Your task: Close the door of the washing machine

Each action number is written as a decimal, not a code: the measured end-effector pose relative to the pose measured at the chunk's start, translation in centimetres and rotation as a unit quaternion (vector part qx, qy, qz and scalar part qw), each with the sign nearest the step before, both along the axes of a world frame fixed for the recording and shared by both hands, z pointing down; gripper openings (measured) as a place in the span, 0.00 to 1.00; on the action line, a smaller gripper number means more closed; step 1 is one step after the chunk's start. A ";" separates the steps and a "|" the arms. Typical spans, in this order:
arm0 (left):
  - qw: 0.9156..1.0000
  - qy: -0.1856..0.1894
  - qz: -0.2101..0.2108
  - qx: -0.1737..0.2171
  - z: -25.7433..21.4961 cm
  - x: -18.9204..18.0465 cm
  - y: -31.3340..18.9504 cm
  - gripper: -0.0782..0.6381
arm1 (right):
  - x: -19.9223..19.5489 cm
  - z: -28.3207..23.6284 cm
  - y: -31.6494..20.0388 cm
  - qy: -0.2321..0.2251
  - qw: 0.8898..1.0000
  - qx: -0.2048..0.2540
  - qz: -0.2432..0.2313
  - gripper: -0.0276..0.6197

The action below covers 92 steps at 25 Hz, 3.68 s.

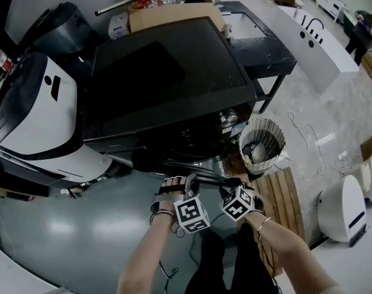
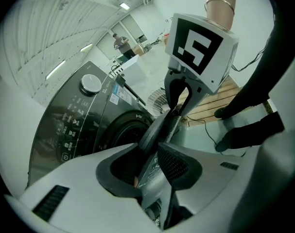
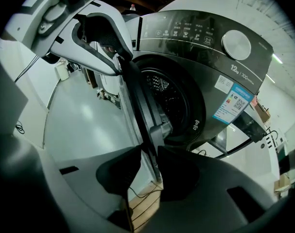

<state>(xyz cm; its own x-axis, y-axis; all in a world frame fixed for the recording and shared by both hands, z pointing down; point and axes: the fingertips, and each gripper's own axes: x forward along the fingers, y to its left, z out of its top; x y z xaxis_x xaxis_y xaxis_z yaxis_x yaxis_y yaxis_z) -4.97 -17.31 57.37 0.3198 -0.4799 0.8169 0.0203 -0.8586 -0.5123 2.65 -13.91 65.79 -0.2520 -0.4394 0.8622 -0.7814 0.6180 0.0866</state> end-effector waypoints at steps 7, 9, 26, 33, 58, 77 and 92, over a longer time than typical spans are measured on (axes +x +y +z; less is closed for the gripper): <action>0.999 0.024 -0.018 0.012 0.1 -0.1 -1.1 0.31 | -0.1 0.2 -1.4 0.015 1.000 0.003 0.001 0.23; 0.999 0.030 -0.024 0.024 0.2 0.0 -1.4 0.30 | 0.1 0.2 -2.0 0.018 1.000 0.014 -0.001 0.23; 0.988 0.042 -0.119 0.086 1.4 2.8 -5.2 0.30 | 3.3 0.7 -6.9 -0.026 0.992 0.113 -0.051 0.24; 0.980 0.035 -0.157 0.120 1.4 3.8 -6.2 0.30 | 4.6 0.8 -8.2 -0.032 0.988 0.139 -0.060 0.24; 0.964 0.044 -0.210 0.155 1.8 5.2 -10.7 0.30 | 6.5 1.2 -13.8 -0.048 0.983 0.172 -0.036 0.27; 0.962 0.057 -0.212 0.164 1.8 5.0 -11.2 0.30 | 6.4 1.5 -14.6 -0.054 0.984 0.163 -0.048 0.28; 0.949 0.073 -0.245 0.185 1.8 5.1 -9.9 0.36 | 7.0 0.7 -13.0 -0.057 0.985 0.162 -0.024 0.28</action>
